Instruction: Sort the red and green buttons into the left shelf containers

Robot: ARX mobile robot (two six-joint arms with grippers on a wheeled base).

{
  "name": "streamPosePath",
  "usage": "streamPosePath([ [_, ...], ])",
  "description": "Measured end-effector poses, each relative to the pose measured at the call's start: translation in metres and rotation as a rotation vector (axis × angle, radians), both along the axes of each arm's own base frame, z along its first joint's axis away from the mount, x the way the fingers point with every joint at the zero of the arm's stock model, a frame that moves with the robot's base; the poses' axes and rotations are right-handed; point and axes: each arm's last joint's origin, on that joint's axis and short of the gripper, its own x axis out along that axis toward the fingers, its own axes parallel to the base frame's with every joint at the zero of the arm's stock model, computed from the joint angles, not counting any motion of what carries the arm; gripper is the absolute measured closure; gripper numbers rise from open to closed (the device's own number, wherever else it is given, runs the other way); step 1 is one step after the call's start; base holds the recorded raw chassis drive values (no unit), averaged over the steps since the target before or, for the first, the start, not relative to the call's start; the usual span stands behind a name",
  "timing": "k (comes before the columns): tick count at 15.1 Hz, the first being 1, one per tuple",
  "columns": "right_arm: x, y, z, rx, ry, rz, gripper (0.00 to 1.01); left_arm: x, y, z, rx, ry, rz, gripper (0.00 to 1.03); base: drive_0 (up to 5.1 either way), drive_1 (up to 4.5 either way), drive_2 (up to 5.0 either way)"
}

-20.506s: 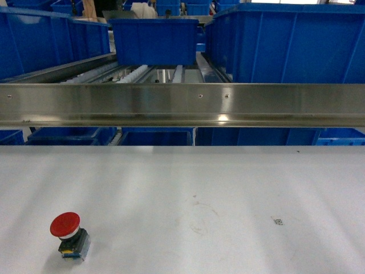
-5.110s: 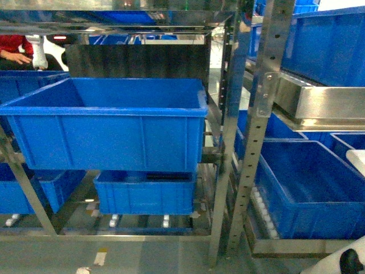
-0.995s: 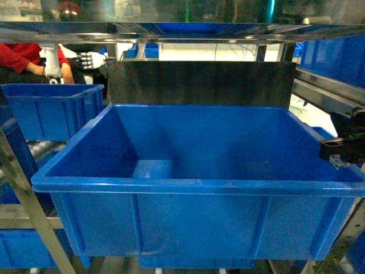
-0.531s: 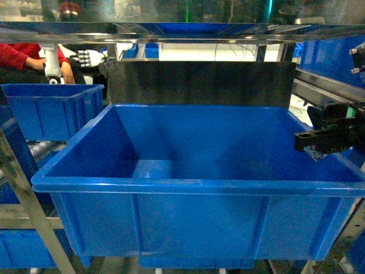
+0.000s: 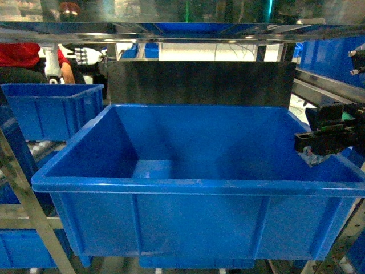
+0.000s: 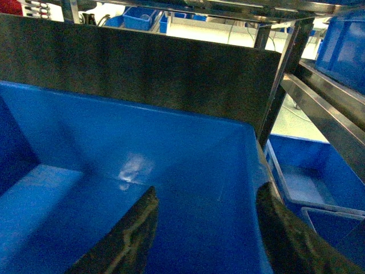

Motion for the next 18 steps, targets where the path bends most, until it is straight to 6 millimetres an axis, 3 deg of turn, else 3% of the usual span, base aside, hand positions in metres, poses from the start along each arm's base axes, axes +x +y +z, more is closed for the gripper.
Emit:
streamPosePath([
  [4,0.000,0.000,0.000,0.000,-0.002,0.000,0.08,0.000,0.000,0.000,0.000,0.000,0.000,0.75,0.0,0.00,0.0],
  [5,0.000,0.000,0.000,0.000,-0.002,0.000,0.01,0.000,0.000,0.000,0.000,0.000,0.000,0.75,0.0,0.00,0.0],
  [8,0.000,0.000,0.000,0.000,-0.002,0.000,0.03,0.000,0.000,0.000,-0.001,0.001,-0.005,0.75,0.0,0.00,0.0],
  [10,0.000,0.000,0.000,0.000,-0.002,0.001,0.03,0.014,-0.012,-0.002,-0.006,0.026,-0.080,0.75,0.0,0.00,0.0],
  [14,0.000,0.000,0.000,0.000,-0.002,0.001,0.03,0.073,-0.042,-0.013,0.047,0.037,-0.231,0.75,0.0,0.00,0.0],
  [18,0.000,0.000,0.000,0.000,-0.003,0.001,0.03,0.134,-0.060,-0.062,0.192,0.114,-0.274,0.75,0.0,0.00,0.0],
])
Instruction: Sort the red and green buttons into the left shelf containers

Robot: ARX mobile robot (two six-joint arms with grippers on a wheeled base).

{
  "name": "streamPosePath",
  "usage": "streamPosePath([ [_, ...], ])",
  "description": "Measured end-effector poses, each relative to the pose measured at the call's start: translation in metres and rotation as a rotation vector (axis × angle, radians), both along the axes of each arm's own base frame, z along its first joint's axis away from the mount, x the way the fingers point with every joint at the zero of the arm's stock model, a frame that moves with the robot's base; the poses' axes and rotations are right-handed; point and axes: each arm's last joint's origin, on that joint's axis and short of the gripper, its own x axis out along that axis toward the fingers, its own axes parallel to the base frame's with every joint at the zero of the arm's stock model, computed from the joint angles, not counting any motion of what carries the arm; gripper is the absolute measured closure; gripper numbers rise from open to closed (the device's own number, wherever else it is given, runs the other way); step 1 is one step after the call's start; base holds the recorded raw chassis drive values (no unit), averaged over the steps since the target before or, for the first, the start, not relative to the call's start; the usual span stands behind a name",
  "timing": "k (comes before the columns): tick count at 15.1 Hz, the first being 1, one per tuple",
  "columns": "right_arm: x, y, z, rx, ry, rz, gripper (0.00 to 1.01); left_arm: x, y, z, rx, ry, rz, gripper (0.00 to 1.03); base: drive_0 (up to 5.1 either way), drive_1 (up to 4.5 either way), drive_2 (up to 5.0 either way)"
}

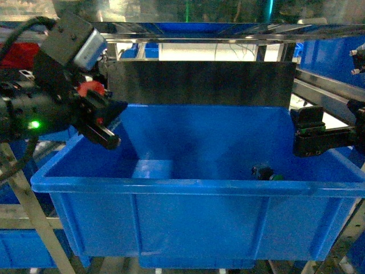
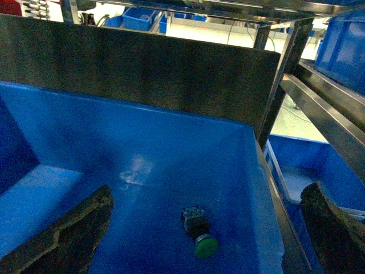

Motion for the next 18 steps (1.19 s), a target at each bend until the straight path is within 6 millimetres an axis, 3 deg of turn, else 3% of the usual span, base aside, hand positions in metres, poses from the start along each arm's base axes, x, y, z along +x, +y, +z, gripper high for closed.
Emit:
streamPosePath([
  [4,0.000,0.001,0.000,0.000,0.000,0.002,0.03,0.031,-0.003,-0.024,0.063,-0.031,0.028,0.75,0.0,0.00,0.0],
  [7,0.000,0.001,0.000,0.000,0.000,0.003,0.03,0.048,0.006,-0.046,0.104,-0.009,0.066,0.75,0.0,0.00,0.0],
  [11,0.000,0.001,0.000,0.000,0.000,0.003,0.03,0.072,0.008,-0.041,0.113,-0.017,0.077,0.75,0.0,0.00,0.0],
  [17,0.000,0.001,0.000,0.000,0.000,0.003,0.03,0.078,-0.009,-0.045,0.104,0.050,-0.019,0.75,0.0,0.00,0.0],
  [18,0.000,0.001,0.000,0.000,0.000,0.002,0.03,0.077,-0.014,-0.045,0.105,0.058,-0.041,0.65,0.0,0.00,0.0],
])
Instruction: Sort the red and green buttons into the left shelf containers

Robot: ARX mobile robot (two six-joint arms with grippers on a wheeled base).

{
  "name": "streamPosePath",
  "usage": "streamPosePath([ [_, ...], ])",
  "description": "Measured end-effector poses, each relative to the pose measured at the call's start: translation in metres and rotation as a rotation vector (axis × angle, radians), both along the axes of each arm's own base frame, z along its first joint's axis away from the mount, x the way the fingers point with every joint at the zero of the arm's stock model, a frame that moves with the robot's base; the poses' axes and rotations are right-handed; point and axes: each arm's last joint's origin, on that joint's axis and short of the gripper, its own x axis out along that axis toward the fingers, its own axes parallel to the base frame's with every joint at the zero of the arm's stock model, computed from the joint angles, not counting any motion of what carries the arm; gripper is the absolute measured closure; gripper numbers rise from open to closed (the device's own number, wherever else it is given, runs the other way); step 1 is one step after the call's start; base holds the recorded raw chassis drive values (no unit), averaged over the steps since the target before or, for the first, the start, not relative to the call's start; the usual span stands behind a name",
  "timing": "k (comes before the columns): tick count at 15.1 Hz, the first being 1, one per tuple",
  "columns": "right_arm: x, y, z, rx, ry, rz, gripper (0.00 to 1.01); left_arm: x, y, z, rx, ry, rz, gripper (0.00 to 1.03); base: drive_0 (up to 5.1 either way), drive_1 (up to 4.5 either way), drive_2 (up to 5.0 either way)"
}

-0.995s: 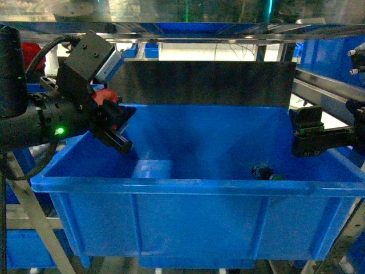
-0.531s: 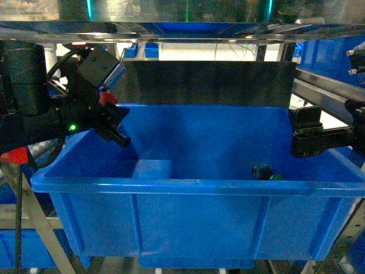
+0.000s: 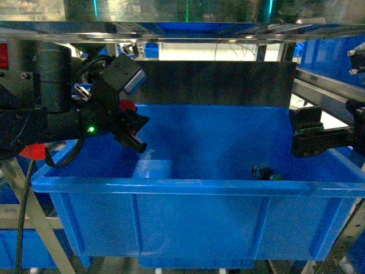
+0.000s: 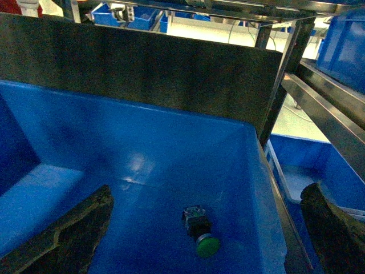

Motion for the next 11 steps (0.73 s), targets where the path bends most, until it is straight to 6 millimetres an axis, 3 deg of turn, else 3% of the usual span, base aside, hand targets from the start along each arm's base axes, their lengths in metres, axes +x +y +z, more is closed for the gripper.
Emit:
streamPosePath([
  [5,0.0000,0.0000,0.0000,0.000,0.000,0.000,0.03,-0.0001,-0.0005,0.0001,0.000,-0.001,-0.007,0.07,0.0,0.00,0.0],
  [10,0.0000,0.0000,0.0000,0.000,0.000,0.000,0.03,-0.0001,-0.0005,0.0001,0.001,-0.002,-0.007,0.05,0.0,0.00,0.0],
  [11,-0.0029,-0.0020,0.0024,0.016,-0.072,-0.077,0.11,-0.0022,-0.0029,0.0022,-0.029,-0.131,0.109,0.11,0.0,0.00,0.0],
])
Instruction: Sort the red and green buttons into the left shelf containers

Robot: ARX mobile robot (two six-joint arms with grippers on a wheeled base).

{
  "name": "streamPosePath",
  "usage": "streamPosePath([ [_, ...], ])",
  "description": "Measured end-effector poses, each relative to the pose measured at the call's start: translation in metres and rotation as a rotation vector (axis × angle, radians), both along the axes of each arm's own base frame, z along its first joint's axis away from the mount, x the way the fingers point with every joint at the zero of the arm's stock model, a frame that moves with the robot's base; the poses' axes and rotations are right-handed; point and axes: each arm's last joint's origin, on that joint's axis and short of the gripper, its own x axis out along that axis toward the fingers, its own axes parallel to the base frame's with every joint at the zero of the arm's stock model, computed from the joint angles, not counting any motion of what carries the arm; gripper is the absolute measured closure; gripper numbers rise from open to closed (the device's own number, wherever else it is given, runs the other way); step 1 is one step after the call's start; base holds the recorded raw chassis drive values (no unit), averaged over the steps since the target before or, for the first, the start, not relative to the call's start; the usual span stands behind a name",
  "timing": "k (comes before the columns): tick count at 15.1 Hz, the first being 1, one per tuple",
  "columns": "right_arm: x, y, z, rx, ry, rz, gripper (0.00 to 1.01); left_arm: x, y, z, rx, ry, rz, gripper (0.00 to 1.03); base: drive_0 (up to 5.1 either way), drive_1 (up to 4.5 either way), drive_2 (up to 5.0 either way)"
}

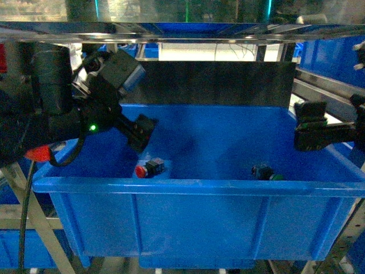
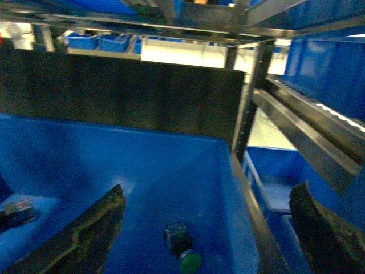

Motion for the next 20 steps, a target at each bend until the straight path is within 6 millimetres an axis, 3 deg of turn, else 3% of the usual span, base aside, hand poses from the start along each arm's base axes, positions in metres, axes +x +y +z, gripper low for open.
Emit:
streamPosePath([
  [2,-0.031,-0.014,-0.002,0.004,0.025,-0.082,0.33,-0.039,0.015,0.000,-0.214,-0.090,0.319,0.33,0.0,0.00,0.0],
  [3,-0.048,-0.022,0.001,0.004,0.033,-0.099,0.45,-0.064,0.028,0.010,-0.319,-0.122,0.394,0.45,0.0,0.00,0.0],
  [5,-0.074,-0.030,0.012,0.013,0.000,-0.098,0.69,-0.100,0.045,0.035,-0.405,-0.156,0.423,0.69,0.0,0.00,0.0],
  [7,-0.097,-0.035,0.018,0.018,-0.024,-0.084,0.93,-0.137,0.051,0.029,-0.404,-0.083,0.426,0.93,0.0,0.00,0.0],
  [8,-0.108,-0.040,0.021,0.020,-0.031,-0.097,0.99,-0.154,0.054,0.028,-0.409,-0.062,0.423,1.01,0.0,0.00,0.0],
  [12,-0.140,-0.055,0.032,0.021,-0.011,-0.102,0.99,-0.202,0.067,0.047,-0.430,-0.123,0.422,1.01,0.0,0.00,0.0],
  [16,-0.149,-0.055,0.039,0.023,-0.048,-0.097,0.99,-0.213,0.074,0.048,-0.430,-0.118,0.418,1.01,0.0,0.00,0.0],
  [20,-0.168,-0.055,0.036,0.022,-0.027,-0.095,0.99,-0.238,0.075,0.062,-0.432,-0.126,0.418,1.01,0.0,0.00,0.0],
])
